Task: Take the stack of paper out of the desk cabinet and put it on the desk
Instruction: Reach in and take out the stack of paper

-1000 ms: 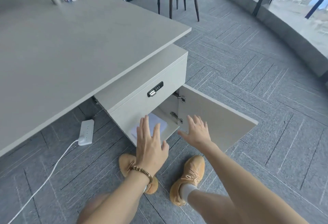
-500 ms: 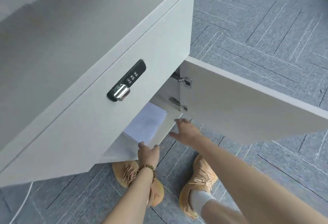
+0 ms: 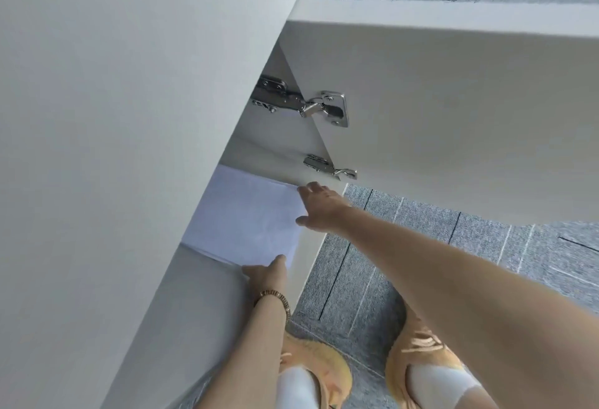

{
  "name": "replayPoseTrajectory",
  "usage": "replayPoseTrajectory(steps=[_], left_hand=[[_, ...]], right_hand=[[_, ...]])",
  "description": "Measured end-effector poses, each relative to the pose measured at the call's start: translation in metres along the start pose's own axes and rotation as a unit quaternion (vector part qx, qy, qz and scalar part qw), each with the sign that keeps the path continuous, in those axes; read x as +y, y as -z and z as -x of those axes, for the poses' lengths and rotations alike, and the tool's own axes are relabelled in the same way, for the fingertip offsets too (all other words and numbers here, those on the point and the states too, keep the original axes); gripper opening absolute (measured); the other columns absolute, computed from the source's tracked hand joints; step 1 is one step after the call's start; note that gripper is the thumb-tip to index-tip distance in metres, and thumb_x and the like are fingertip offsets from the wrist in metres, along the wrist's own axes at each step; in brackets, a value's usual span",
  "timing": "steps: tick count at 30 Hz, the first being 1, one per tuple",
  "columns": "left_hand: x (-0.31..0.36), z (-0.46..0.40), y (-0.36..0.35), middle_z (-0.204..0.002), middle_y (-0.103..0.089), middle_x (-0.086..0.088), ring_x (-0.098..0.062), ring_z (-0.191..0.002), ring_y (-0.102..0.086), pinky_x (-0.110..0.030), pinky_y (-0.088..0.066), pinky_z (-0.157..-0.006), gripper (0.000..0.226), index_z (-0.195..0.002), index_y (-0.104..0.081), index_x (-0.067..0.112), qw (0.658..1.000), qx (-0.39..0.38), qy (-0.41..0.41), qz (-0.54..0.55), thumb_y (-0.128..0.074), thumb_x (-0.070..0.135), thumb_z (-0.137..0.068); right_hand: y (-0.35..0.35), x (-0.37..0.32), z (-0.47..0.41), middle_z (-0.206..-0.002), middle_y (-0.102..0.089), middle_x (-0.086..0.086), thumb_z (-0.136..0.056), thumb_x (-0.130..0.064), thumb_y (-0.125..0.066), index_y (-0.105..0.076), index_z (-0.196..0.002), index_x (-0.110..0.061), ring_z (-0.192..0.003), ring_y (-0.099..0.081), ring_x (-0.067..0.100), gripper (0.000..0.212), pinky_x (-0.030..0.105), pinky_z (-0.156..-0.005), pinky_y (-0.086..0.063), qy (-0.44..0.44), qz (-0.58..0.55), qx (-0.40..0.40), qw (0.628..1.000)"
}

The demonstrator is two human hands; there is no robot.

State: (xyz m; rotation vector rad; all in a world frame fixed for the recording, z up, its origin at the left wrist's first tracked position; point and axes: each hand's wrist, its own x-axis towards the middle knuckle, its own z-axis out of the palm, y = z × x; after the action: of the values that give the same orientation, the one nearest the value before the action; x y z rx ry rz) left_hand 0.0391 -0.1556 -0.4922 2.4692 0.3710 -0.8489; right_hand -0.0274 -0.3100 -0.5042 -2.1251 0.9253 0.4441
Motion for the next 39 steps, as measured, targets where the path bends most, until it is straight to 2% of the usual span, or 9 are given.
replayPoseTrajectory(steps=[5,7,11,14,17,20,26,32,39], left_hand=[[0.001,-0.028,-0.012,-0.132,-0.063,-0.018,-0.034,-0.113,-0.068,-0.044,-0.055,-0.096,0.089,-0.135,-0.048,-0.005,0.998,-0.017,0.025,0.055,-0.080,0.036,-0.063],[-0.004,-0.046,-0.020,-0.132,-0.065,-0.017,-0.032,-0.111,-0.069,-0.048,-0.056,-0.096,0.100,-0.137,-0.049,0.000,0.997,-0.009,0.031,0.072,-0.074,0.045,-0.051],[0.010,-0.031,-0.027,-0.151,-0.044,-0.023,-0.042,-0.138,-0.043,-0.050,-0.037,-0.113,0.113,-0.158,-0.013,0.012,0.995,-0.019,0.074,0.059,-0.066,0.046,-0.064],[0.002,-0.013,-0.036,-0.158,-0.034,-0.023,-0.043,-0.147,-0.028,-0.051,-0.027,-0.119,0.112,-0.159,-0.008,0.015,0.996,-0.022,0.081,0.032,-0.066,0.046,-0.069],[-0.016,0.011,-0.041,-0.163,-0.026,-0.021,-0.041,-0.147,-0.031,-0.053,-0.032,-0.116,0.113,-0.160,-0.005,0.017,0.996,-0.043,0.075,0.038,-0.068,0.045,-0.071],[-0.039,0.038,-0.047,-0.159,-0.031,-0.020,-0.041,-0.142,-0.037,-0.052,-0.035,-0.113,0.111,-0.157,-0.016,0.011,0.993,-0.060,0.077,0.059,-0.073,0.045,-0.069],[-0.067,0.058,-0.047,-0.148,-0.044,-0.026,-0.044,-0.130,-0.051,-0.052,-0.047,-0.104,0.086,-0.146,-0.032,-0.003,0.974,0.001,0.145,0.173,-0.082,0.021,-0.080],[-0.086,0.020,-0.051,-0.127,-0.068,-0.016,-0.036,-0.109,-0.068,-0.052,-0.056,-0.096,0.105,-0.123,-0.059,0.001,0.940,-0.043,0.200,0.272,-0.088,0.059,-0.040],[-0.078,0.030,-0.035,-0.122,-0.065,-0.010,-0.028,-0.106,-0.061,-0.040,-0.050,-0.093,0.054,-0.119,-0.061,0.008,0.965,-0.082,0.107,0.225,-0.084,0.033,-0.077]], right_hand=[[-0.011,-0.005,-0.035,-0.167,-0.011,0.016,-0.094,-0.036,-0.059,-0.014,-0.158,-0.007,-0.155,-0.007,0.032,0.083,0.042,-0.124,-0.020,0.021,-0.002,0.020,1.000],[-0.016,-0.011,-0.044,-0.164,-0.020,0.012,-0.092,-0.039,-0.061,-0.015,-0.157,-0.009,-0.152,-0.016,0.030,0.085,0.041,-0.120,-0.026,0.027,-0.022,0.025,0.999],[-0.025,-0.015,-0.048,-0.153,-0.037,0.010,-0.092,-0.040,-0.060,-0.024,-0.154,-0.012,-0.140,-0.033,0.031,0.078,0.041,-0.112,-0.033,0.023,-0.026,0.037,0.999],[-0.026,0.003,-0.032,-0.148,-0.042,0.012,-0.094,-0.035,-0.057,-0.030,-0.151,-0.013,-0.136,-0.037,0.033,0.066,0.043,-0.110,-0.036,0.003,-0.034,0.040,0.999],[-0.028,0.030,-0.002,-0.144,-0.045,0.015,-0.097,-0.028,-0.053,-0.038,-0.146,-0.009,-0.134,-0.040,0.034,0.054,0.045,-0.113,-0.036,-0.034,-0.054,0.023,0.998],[-0.032,0.056,0.028,-0.143,-0.045,0.016,-0.099,-0.022,-0.053,-0.041,-0.144,-0.007,-0.134,-0.042,0.034,0.049,0.043,-0.110,-0.035,-0.083,-0.110,0.020,0.990],[-0.036,0.080,0.041,-0.134,-0.058,0.019,-0.097,-0.021,-0.058,-0.043,-0.139,-0.012,-0.113,-0.059,0.033,0.045,0.033,-0.082,-0.042,-0.151,-0.224,-0.009,0.963],[-0.028,0.080,0.021,-0.137,-0.059,0.016,-0.090,-0.028,-0.064,-0.051,-0.142,-0.015,-0.125,-0.055,0.032,0.055,0.030,-0.086,-0.039,-0.133,-0.203,-0.042,0.969],[-0.024,0.072,0.032,-0.118,-0.064,0.014,-0.093,-0.020,-0.061,-0.060,-0.127,-0.008,-0.113,-0.061,0.031,0.036,0.029,-0.083,-0.042,-0.148,-0.219,-0.041,0.964]])
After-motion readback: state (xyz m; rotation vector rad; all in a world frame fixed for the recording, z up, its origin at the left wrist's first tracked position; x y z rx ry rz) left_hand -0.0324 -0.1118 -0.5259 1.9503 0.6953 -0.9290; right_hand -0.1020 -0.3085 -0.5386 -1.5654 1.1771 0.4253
